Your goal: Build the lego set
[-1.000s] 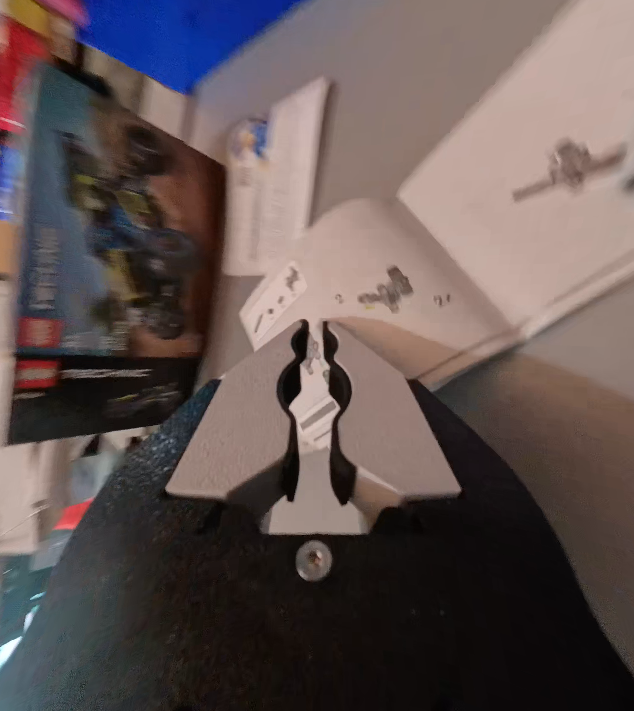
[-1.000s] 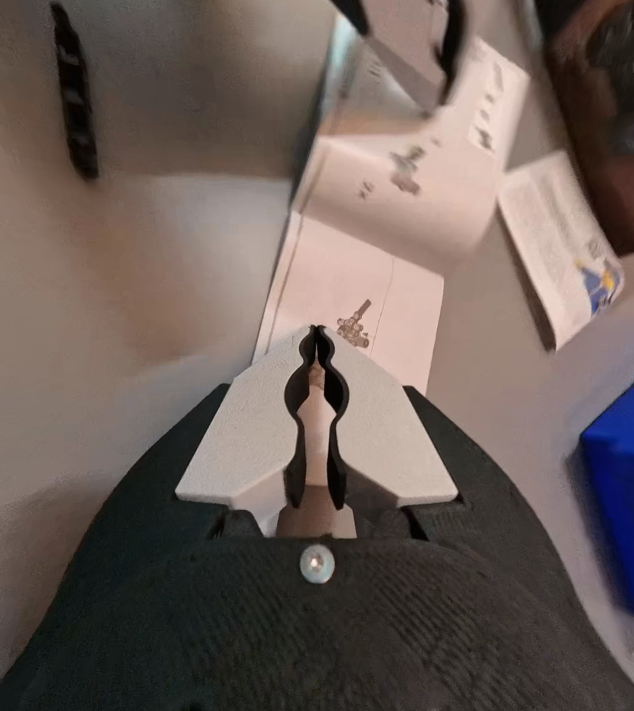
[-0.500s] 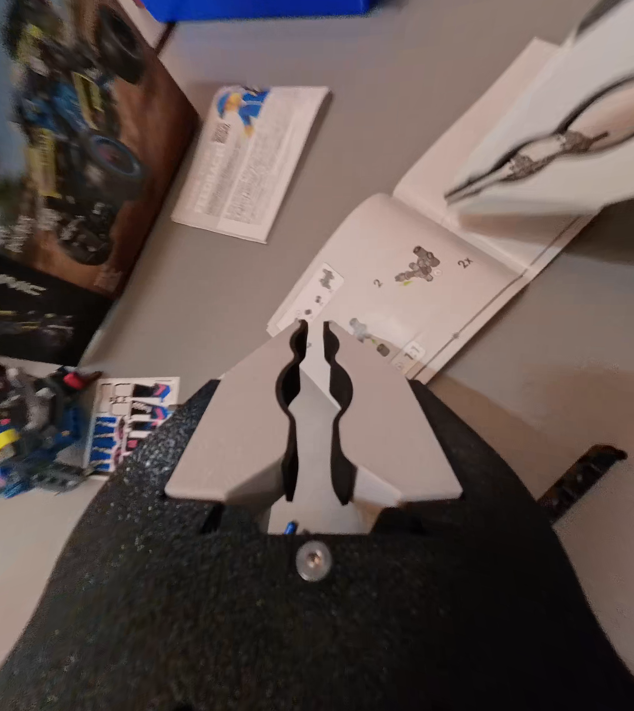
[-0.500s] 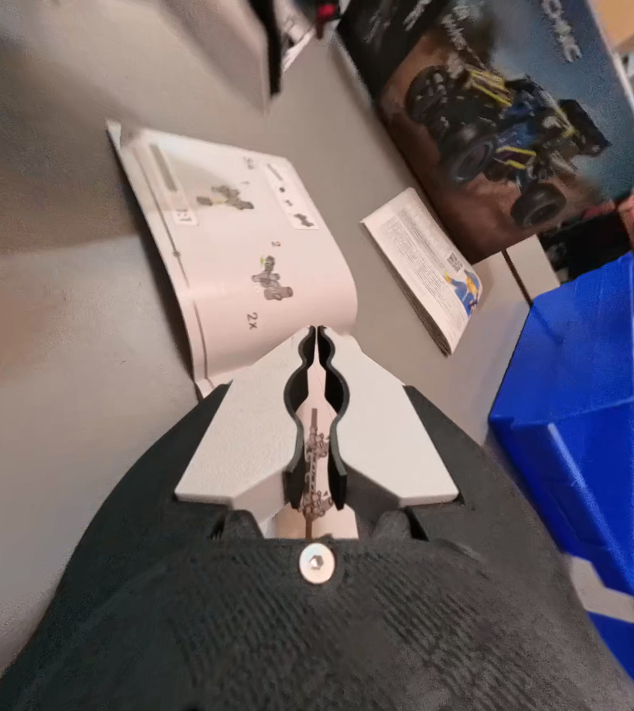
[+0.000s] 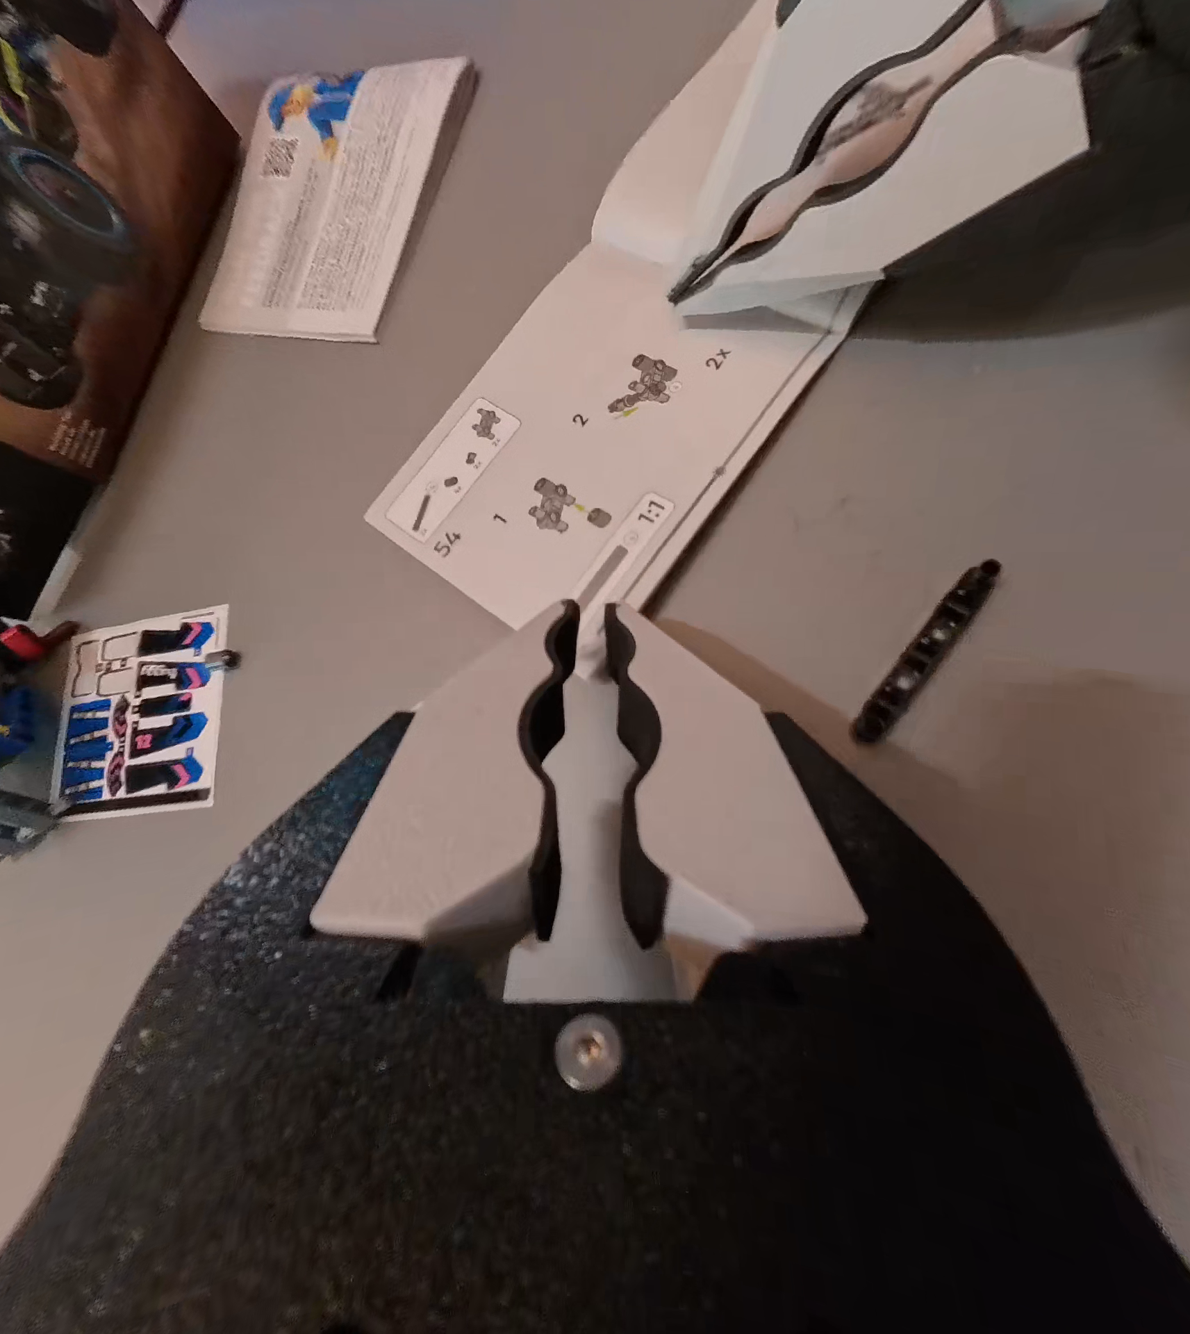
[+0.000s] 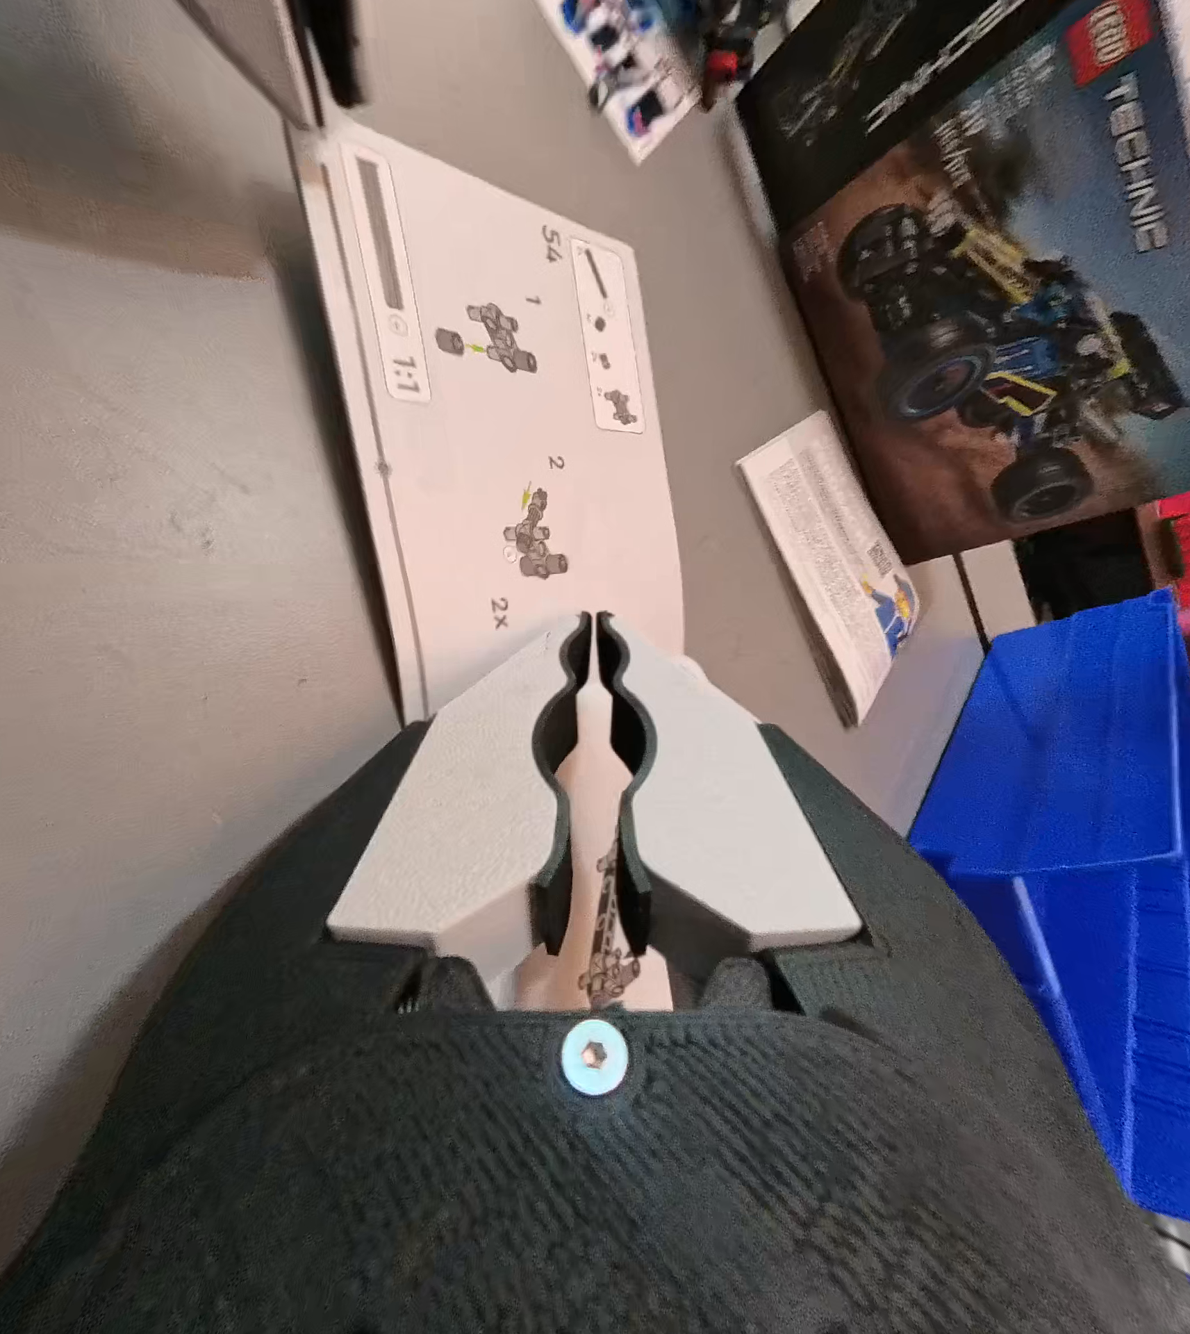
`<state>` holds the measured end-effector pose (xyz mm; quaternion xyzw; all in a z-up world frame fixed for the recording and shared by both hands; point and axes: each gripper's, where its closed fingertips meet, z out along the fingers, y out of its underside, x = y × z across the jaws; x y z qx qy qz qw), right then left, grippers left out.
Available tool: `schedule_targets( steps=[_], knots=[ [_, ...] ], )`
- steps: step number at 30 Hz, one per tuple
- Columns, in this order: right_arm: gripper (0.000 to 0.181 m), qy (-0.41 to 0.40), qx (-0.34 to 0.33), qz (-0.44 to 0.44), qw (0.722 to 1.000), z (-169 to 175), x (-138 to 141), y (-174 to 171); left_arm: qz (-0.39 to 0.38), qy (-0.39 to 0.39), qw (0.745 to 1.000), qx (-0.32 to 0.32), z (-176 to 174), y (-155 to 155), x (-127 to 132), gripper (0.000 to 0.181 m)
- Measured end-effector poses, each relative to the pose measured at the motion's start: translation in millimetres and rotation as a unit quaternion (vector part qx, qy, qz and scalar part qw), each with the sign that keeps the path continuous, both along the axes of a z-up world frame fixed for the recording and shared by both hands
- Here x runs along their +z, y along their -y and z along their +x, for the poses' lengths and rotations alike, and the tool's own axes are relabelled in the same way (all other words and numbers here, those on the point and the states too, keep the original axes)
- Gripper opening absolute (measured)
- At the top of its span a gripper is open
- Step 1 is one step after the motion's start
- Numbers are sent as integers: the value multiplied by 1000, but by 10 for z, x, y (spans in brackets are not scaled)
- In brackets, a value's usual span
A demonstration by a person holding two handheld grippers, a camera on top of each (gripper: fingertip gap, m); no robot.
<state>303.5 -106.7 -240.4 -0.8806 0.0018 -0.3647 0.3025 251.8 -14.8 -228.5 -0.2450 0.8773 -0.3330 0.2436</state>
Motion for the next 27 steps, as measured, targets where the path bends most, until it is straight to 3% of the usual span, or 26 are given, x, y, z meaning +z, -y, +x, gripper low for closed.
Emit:
schedule_targets(
  steps=[1,3,7,9,13,18,22,27],
  knots=[
    [1,-5,8,16,1000,-32,68,-11,-13,12,1000,-4,-29,-26,62,4],
    [6,-35,30,42,998,-152,197,-4,-34,36,999,-6,-75,-122,188,3],
    [23,-176,103,89,975,-618,313,-55,-48,73,996,6,-146,-409,347,3],
    [22,-129,46,81,987,-409,329,85,-42,85,995,9,-167,-533,378,3],
    [20,-132,10,88,987,-285,258,137,-41,82,996,18,-171,-659,389,3],
    [20,-130,17,18,991,-372,128,133,-31,86,996,20,-168,-763,409,3],
    [27,-214,141,4,967,-1018,109,-131,-18,100,994,48,-155,-995,468,3],
    [31,-285,178,17,942,-1278,-46,-446,-55,104,989,92,-214,-1327,590,4]
  ],
)
